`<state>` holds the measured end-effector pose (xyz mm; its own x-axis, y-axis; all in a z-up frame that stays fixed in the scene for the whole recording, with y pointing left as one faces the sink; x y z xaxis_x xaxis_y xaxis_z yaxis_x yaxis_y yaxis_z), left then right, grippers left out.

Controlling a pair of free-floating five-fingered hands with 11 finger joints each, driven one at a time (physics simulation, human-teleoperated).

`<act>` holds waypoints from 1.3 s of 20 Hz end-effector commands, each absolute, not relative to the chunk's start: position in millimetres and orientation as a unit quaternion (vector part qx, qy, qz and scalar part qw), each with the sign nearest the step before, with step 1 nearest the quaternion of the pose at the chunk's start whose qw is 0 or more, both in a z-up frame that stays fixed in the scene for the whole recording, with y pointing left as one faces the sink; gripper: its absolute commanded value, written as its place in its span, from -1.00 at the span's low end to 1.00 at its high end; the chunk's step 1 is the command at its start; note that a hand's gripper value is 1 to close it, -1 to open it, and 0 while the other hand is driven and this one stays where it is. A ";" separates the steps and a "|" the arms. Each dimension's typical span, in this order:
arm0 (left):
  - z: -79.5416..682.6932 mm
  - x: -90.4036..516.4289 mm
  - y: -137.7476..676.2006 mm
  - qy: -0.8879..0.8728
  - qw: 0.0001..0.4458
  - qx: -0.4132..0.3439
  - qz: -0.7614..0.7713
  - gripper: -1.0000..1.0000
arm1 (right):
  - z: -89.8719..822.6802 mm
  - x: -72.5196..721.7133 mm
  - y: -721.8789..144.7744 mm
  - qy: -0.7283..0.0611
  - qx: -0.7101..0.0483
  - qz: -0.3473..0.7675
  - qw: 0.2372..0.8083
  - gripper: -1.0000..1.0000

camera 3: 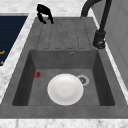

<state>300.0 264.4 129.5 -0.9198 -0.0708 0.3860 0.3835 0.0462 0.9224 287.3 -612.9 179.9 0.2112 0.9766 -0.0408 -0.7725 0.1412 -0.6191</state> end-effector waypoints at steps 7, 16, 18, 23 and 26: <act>129.5 300.0 264.4 -0.704 0.167 -0.111 -0.682 0.00 | 137.0 297.3 -612.9 -0.190 -0.272 0.588 0.738 -1.00; 129.5 300.0 264.4 -0.704 0.167 -0.111 -0.682 0.00 | 112.5 283.1 -614.5 -0.250 -0.316 0.553 0.729 -1.00; 129.5 300.0 264.4 -0.704 0.167 -0.111 -0.682 0.00 | 113.0 280.1 -613.3 -0.259 -0.322 0.547 0.728 1.00; 129.5 300.0 264.4 -0.704 0.167 -0.111 -0.682 0.00 | 112.7 284.6 -614.5 -0.315 -0.400 0.508 0.695 1.00; 129.5 300.0 264.4 -0.704 0.167 -0.111 -0.682 0.00 | 108.9 281.4 -615.4 -0.329 -0.408 0.509 0.683 1.00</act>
<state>300.0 264.4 129.5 -0.9198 -0.0708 0.3860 0.3835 0.0462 0.9224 288.3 -616.2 118.7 0.2694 0.9626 0.0271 -0.4341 0.1465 -0.8889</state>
